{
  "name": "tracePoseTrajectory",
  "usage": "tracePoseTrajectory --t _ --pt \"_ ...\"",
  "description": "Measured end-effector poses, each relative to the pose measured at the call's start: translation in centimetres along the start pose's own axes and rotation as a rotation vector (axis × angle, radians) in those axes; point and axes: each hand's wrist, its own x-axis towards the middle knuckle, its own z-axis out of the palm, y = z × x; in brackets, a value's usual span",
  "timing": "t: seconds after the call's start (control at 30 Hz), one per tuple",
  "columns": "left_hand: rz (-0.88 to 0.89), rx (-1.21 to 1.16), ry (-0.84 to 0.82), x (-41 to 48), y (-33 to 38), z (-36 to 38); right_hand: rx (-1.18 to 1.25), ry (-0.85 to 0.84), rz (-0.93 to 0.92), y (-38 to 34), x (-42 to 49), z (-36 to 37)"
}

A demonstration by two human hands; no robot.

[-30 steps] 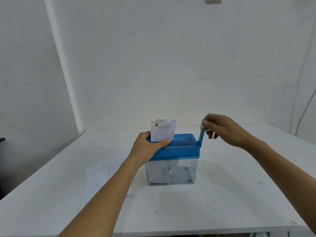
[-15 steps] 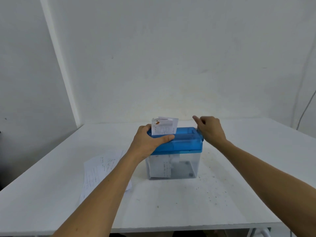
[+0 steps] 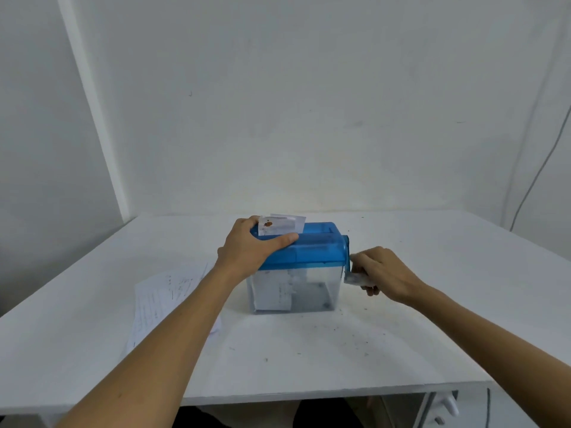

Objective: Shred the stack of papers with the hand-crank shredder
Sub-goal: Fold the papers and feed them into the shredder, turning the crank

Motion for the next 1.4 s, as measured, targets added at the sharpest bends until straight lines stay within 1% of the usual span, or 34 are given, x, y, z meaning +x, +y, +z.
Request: tracePoseTrajectory --t 0.1,0.17,0.23,0.37,0.43,0.53,0.63,0.7,0.87,0.93,1.0,1.1,1.2,1.3,1.4 --pt "-0.001 0.014 -0.013 -0.1 0.3 0.0 -0.167 -0.127 -0.038 -1.1 -1.1 -1.7" --pt "-0.008 0.024 -0.027 -0.1 0.5 -0.2 -0.279 -0.133 -0.086 -2.0 -1.5 -3.0" --pt "-0.006 0.014 -0.049 0.0 0.6 -0.4 -0.296 -0.102 -0.139 -3.2 -1.6 -4.4" --pt "0.039 -0.018 -0.086 0.5 0.4 -0.5 -0.241 0.046 -0.180 -5.2 -0.7 -6.4" --pt "0.060 -0.024 -0.088 0.6 0.1 -0.4 -0.211 0.137 -0.178 -5.5 0.5 -6.4" --pt "0.066 -0.036 -0.087 0.7 -0.1 -0.4 -0.097 0.245 -0.181 -5.0 2.9 -5.6" --pt "0.065 -0.047 -0.093 0.7 -0.1 -0.3 0.080 0.329 -0.159 -4.4 5.4 -4.4" --pt "0.059 -0.060 -0.092 0.6 0.0 -0.3 0.148 0.388 -0.125 -4.1 7.0 -3.3" --pt "0.062 -0.075 -0.079 0.4 0.1 -0.1 0.246 0.507 -0.078 -3.2 8.4 -0.9" --pt "0.060 -0.079 -0.080 0.3 0.2 -0.2 0.227 0.533 -0.071 -3.0 8.7 -0.6" --pt "0.058 -0.083 -0.082 0.3 0.2 -0.3 0.104 0.503 -0.029 -2.6 9.1 -0.3" --pt "0.049 -0.082 -0.078 0.1 0.2 -0.2 -0.071 0.357 0.039 -0.5 9.2 1.3" --pt "0.051 -0.085 -0.069 0.0 0.4 -0.2 -0.034 0.216 0.116 1.5 7.7 3.2" --pt "0.051 -0.084 -0.060 -0.1 0.5 -0.2 0.018 0.153 0.204 1.7 6.0 3.6" --pt "0.048 -0.064 -0.046 0.0 0.4 0.0 -0.052 -0.021 0.247 1.1 4.6 2.3"
